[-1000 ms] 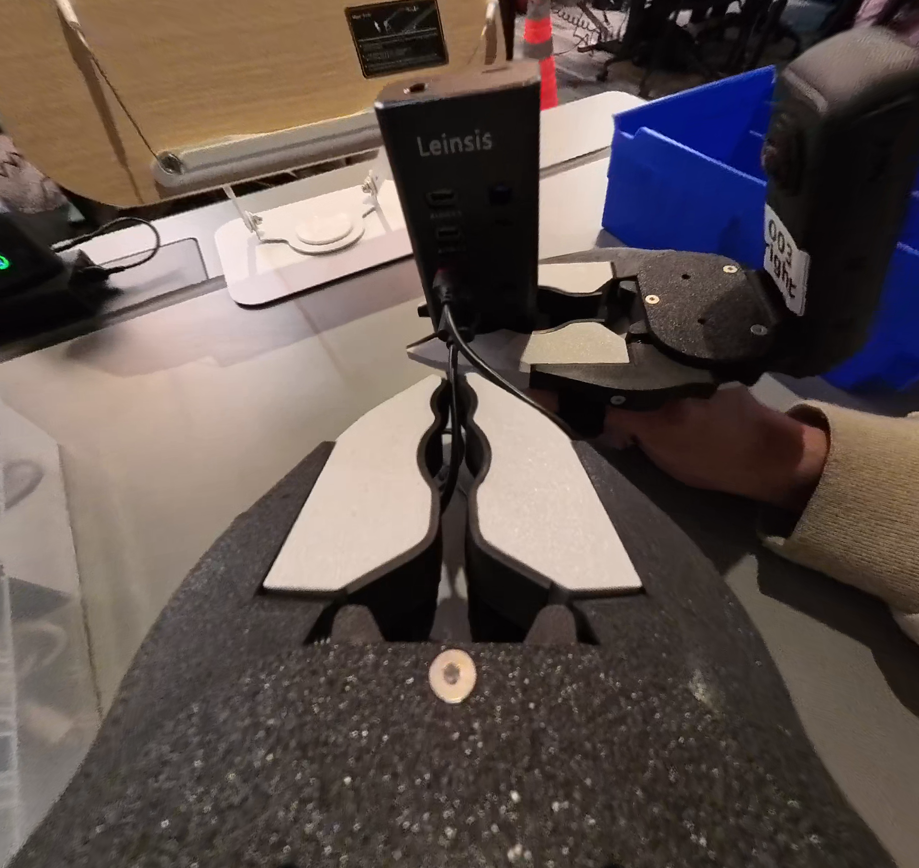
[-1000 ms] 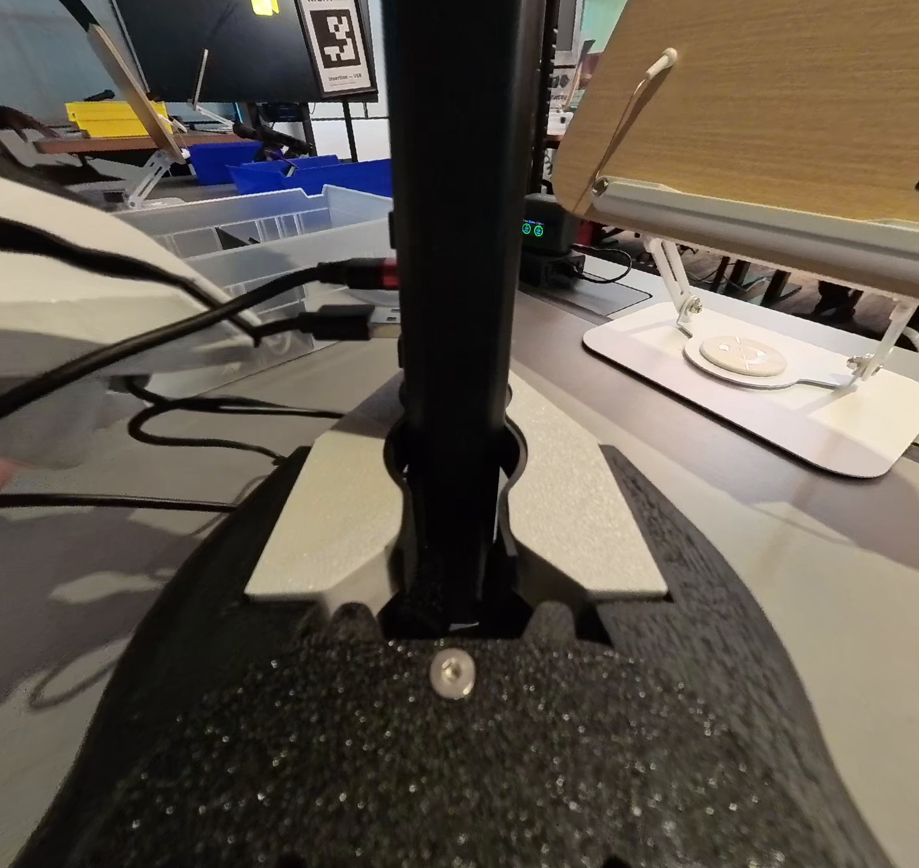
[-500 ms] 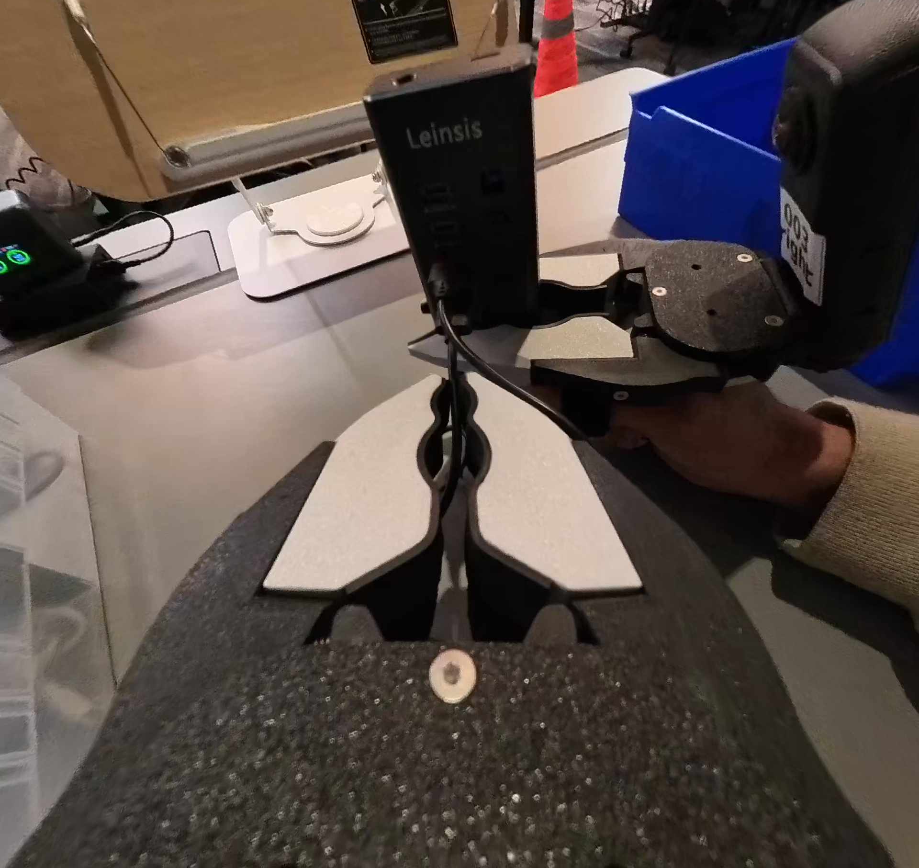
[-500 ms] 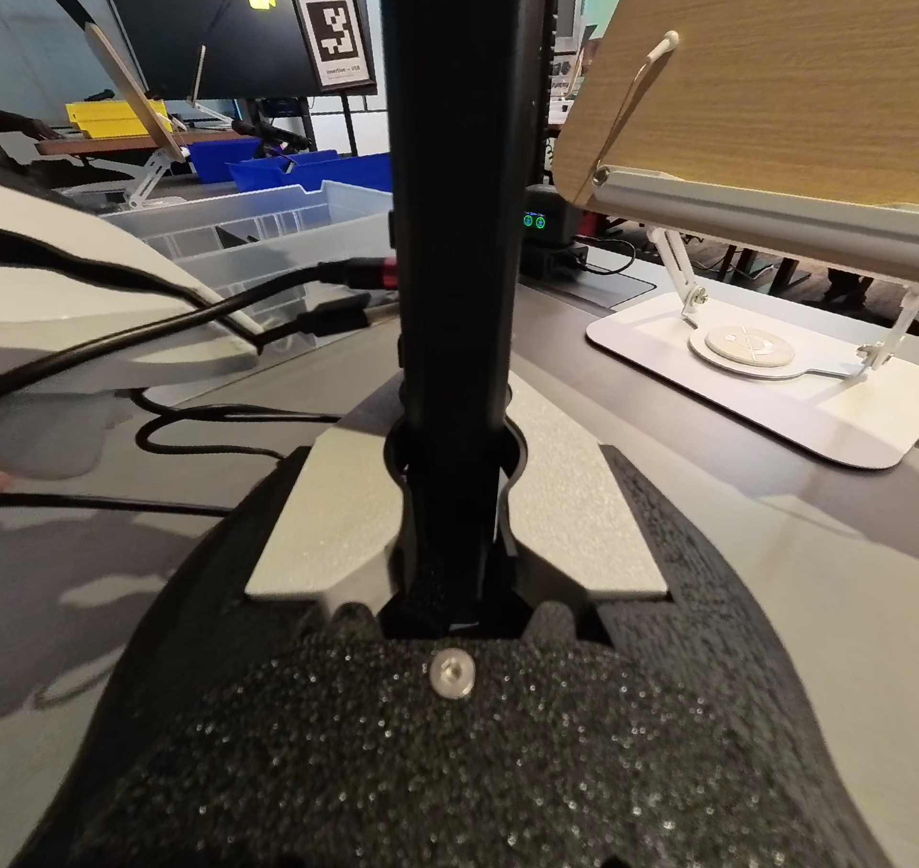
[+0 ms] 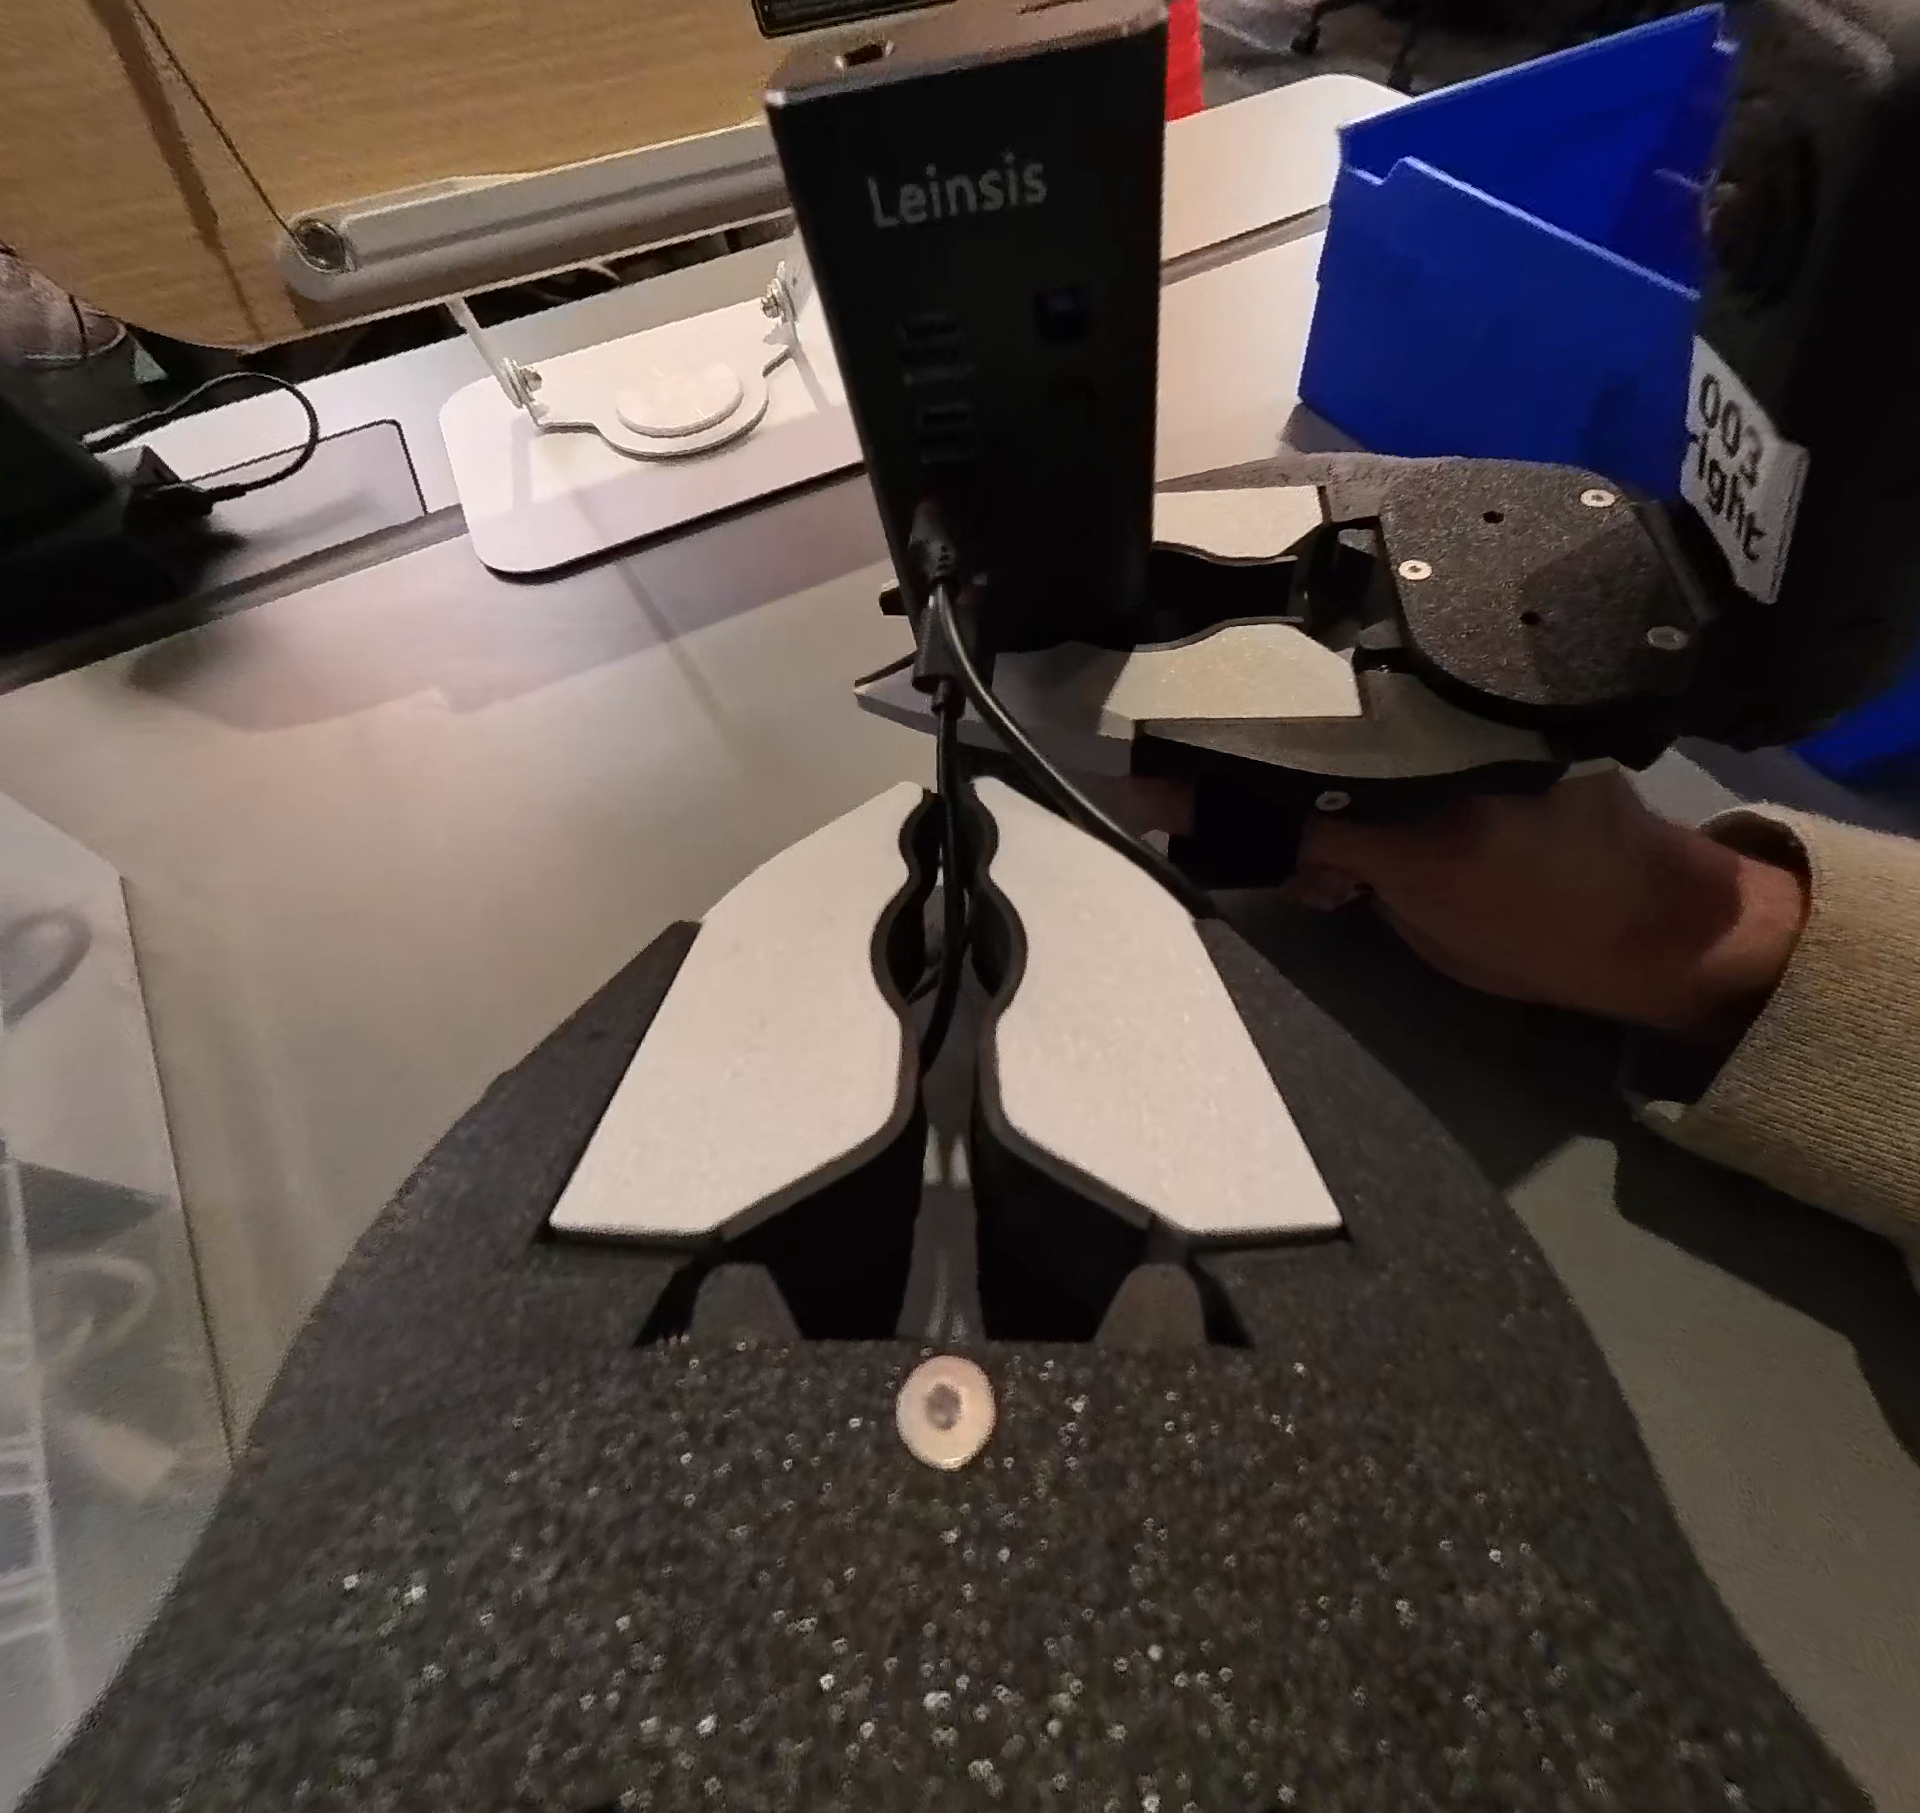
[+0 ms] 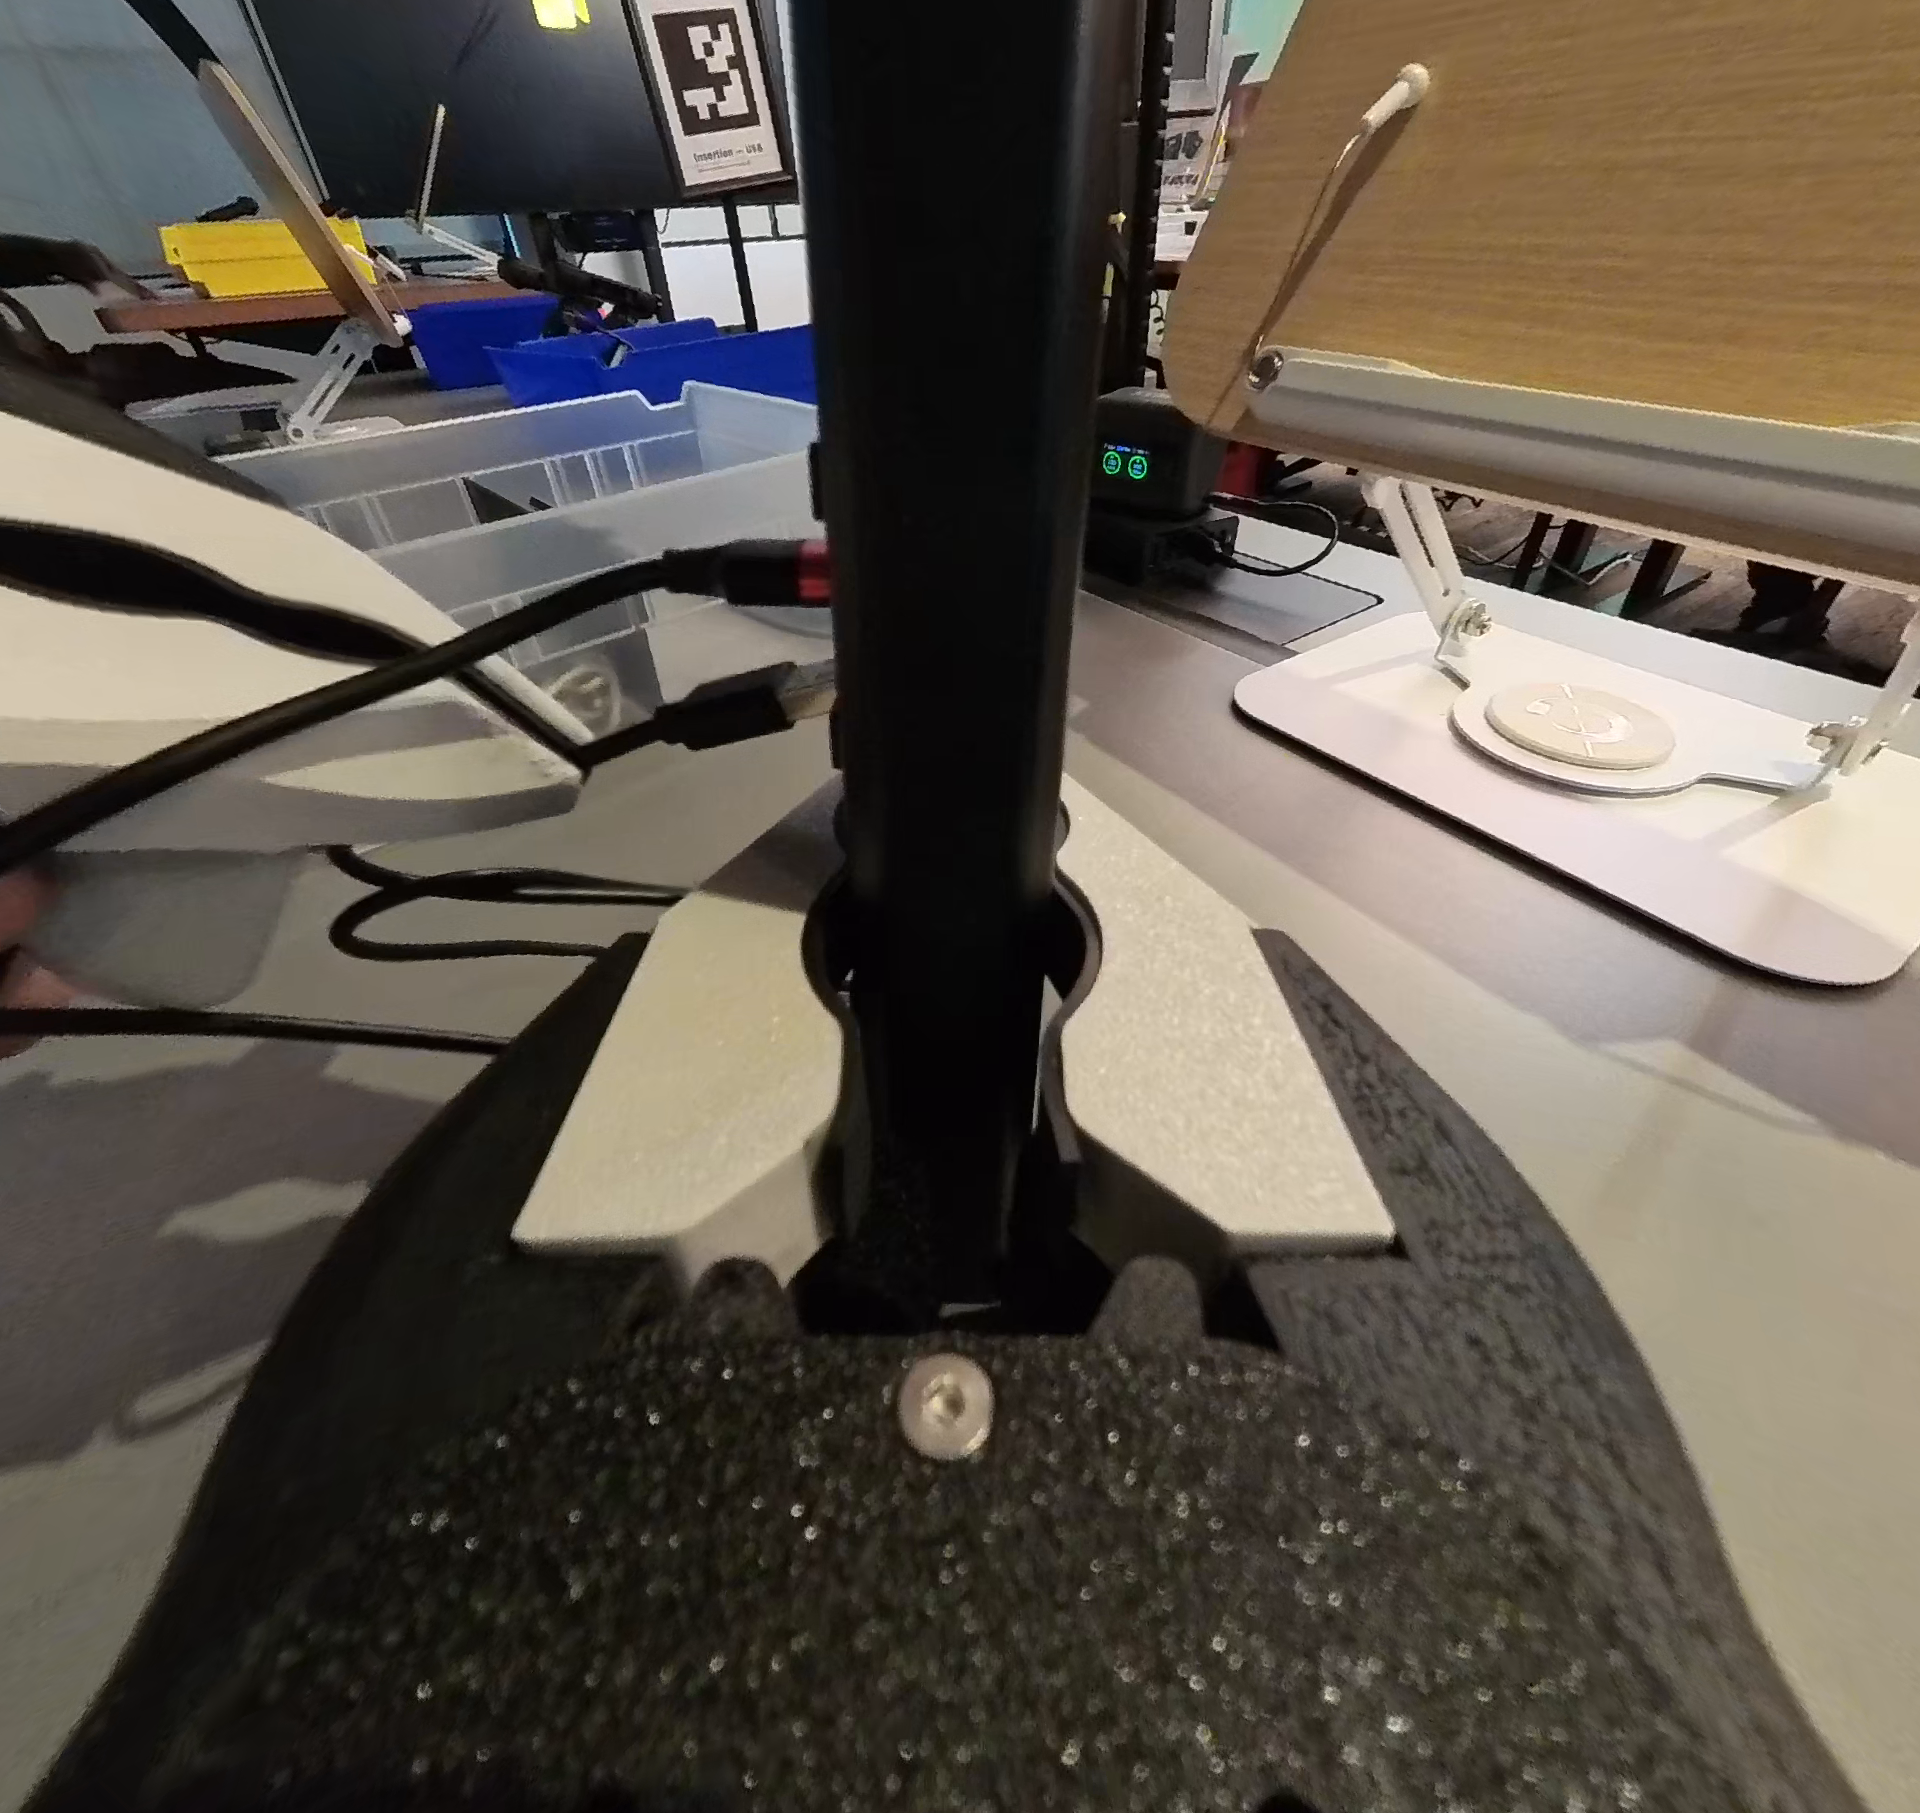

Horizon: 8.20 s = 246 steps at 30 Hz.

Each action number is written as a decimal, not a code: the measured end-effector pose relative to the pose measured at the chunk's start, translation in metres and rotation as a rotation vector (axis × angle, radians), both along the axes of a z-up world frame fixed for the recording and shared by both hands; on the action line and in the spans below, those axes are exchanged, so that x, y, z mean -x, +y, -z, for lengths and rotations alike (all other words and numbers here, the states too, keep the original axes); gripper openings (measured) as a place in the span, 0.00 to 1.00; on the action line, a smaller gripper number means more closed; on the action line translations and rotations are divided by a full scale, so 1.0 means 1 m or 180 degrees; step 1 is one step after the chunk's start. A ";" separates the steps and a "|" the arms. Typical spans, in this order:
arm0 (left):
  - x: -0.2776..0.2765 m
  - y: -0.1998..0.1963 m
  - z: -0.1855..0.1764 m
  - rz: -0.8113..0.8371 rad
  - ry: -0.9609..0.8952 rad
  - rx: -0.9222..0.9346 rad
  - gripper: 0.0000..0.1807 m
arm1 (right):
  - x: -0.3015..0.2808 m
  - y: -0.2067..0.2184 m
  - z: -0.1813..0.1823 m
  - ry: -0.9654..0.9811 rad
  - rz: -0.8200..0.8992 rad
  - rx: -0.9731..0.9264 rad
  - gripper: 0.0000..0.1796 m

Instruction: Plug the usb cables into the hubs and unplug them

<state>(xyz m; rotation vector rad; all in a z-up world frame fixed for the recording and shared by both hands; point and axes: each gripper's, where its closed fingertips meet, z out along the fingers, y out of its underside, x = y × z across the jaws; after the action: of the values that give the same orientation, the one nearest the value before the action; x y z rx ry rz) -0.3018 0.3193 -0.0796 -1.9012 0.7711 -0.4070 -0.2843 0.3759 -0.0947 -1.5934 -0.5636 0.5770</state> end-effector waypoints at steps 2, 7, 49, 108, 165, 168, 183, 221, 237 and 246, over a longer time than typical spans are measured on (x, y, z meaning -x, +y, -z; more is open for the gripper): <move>-0.001 0.000 -0.001 0.0021 -0.0018 -0.0010 0.02 | 0.000 0.000 0.000 0.0009 0.0002 0.0001 0.15; -0.006 -0.004 -0.004 0.0144 -0.0092 0.0000 0.02 | -0.001 0.000 -0.001 0.0043 0.0003 0.0013 0.15; -0.008 0.000 -0.014 0.0331 -0.0429 -0.0613 0.04 | 0.016 -0.014 -0.006 0.0230 -0.0277 0.0131 0.16; 0.095 -0.160 0.027 0.0407 -0.0446 -0.0261 0.17 | -0.194 -0.012 -0.225 -0.0932 0.1697 -0.0542 0.16; 0.160 -0.126 0.006 -0.0264 -0.0571 -0.0428 0.18 | -0.317 -0.112 -0.144 -0.1271 0.1475 0.0293 0.28; 0.201 -0.126 -0.003 -0.0647 -0.0535 -0.0601 0.18 | -0.289 -0.174 -0.101 -0.0359 0.1782 0.0412 0.29; 0.240 -0.131 0.056 -0.1011 -0.0681 0.0410 0.20 | -0.231 -0.246 0.029 -0.0075 0.2303 0.0871 0.32; 0.241 0.129 0.063 0.0355 0.1350 0.3540 0.11 | -0.196 -0.258 0.024 0.0034 0.1855 0.0874 0.32; 0.230 0.128 -0.146 0.0574 -0.0238 0.2057 0.06 | -0.188 -0.260 0.017 0.0067 0.1782 0.0811 0.32; 0.132 0.045 -0.220 0.1360 -0.0139 0.1271 0.06 | -0.178 -0.256 0.018 0.0000 0.1686 0.0806 0.32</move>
<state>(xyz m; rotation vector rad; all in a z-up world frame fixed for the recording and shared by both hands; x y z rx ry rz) -0.4336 0.3639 0.1400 -2.0763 1.1359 -0.9212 -0.1065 0.1196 -0.1127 -1.8884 -0.0524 0.2521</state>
